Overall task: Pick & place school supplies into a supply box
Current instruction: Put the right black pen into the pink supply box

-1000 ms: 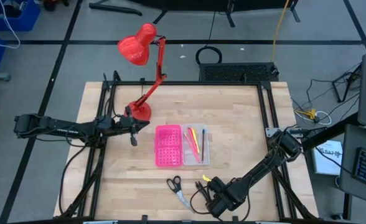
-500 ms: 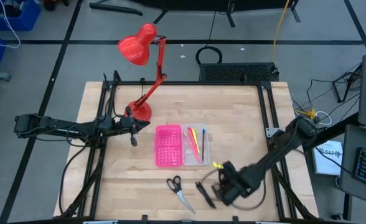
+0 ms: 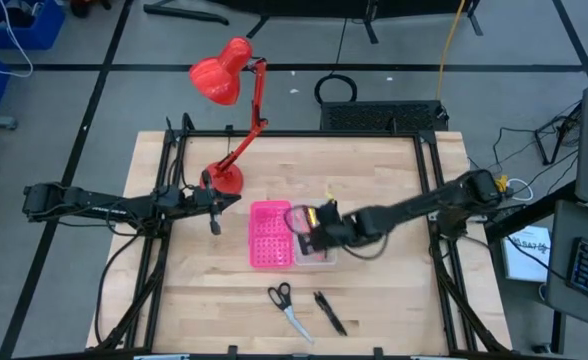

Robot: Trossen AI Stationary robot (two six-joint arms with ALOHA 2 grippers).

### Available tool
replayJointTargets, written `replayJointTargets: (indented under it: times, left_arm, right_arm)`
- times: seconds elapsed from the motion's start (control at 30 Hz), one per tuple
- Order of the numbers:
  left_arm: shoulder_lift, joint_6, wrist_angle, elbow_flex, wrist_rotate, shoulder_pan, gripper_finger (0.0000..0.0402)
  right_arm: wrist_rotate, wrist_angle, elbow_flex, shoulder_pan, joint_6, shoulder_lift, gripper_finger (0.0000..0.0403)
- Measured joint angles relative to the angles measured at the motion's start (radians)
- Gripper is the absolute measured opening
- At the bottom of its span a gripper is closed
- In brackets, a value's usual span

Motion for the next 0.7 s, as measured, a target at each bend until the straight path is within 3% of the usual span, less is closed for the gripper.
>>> replayJointTargets:
  times: [0.2, 0.37, 0.7]
  left_arm:
    - [0.000, 0.018, -0.002, 0.000, 0.000, 0.000, 0.0021]
    - [0.000, 0.073, -0.010, 0.000, 0.000, 0.000, 0.0021]
    - [0.000, 0.097, -0.007, 0.000, 0.000, 0.000, 0.0021]
  right_arm:
    - [-0.194, 0.157, -0.069, -0.120, -0.025, 0.063, 0.0026]
    - [-0.262, 0.189, -0.093, -0.154, 0.005, 0.098, 0.0026]
    - [-0.261, 0.198, -0.111, -0.209, -0.001, 0.114, 0.0026]
